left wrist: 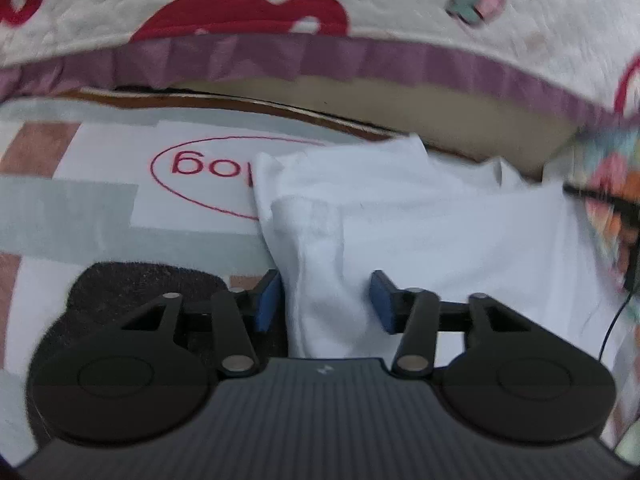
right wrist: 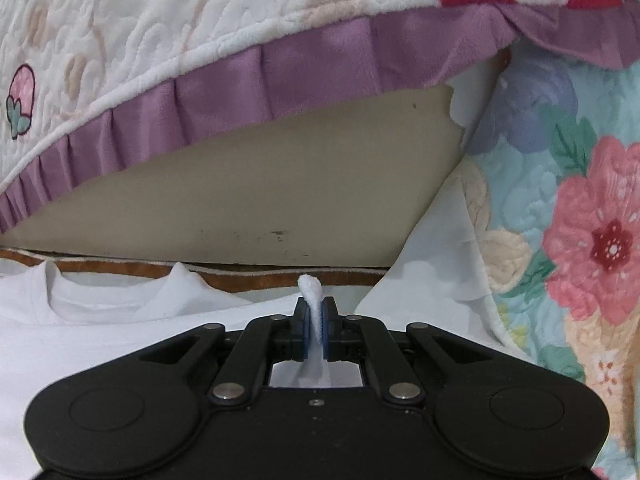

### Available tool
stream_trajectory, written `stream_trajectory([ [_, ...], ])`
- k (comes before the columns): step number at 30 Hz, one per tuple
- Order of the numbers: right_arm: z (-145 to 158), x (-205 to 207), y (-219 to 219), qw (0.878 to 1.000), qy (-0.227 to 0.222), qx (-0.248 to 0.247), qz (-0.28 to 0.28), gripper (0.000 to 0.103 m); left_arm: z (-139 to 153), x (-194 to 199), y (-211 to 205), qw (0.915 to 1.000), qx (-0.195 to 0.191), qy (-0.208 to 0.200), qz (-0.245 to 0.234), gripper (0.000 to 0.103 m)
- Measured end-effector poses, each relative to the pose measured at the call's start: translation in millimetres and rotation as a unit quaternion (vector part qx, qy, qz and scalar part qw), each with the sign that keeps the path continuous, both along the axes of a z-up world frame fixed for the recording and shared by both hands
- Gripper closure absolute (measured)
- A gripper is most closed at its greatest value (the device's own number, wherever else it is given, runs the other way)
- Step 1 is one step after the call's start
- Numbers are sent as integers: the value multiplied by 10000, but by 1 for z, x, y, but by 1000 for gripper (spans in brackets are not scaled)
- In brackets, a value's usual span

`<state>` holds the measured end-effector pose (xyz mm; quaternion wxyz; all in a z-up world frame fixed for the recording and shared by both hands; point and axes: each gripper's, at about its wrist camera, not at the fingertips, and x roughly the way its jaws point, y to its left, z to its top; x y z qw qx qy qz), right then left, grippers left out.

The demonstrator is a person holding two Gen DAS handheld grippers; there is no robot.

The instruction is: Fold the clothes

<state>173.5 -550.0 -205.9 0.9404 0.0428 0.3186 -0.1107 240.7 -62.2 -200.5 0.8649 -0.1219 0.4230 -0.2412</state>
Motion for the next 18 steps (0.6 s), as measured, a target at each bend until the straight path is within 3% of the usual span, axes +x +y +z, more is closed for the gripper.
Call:
stream_trajectory([
  [2, 0, -2, -4, 9999, -67, 89, -9, 97, 4, 2, 8, 9997, -223, 51, 119, 98],
  [7, 4, -12, -5, 9987, -356, 367, -77, 97, 26, -11, 7, 9982, -356, -463, 117, 99],
  [12, -8, -14, -10, 9970, -397, 600, -282, 97, 30, -15, 0, 9976, -136, -674, 16, 99],
  [18, 15, -25, -11, 9914, -945, 821, -371, 97, 51, 1, -5, 9947, 78, -1023, -8, 99],
])
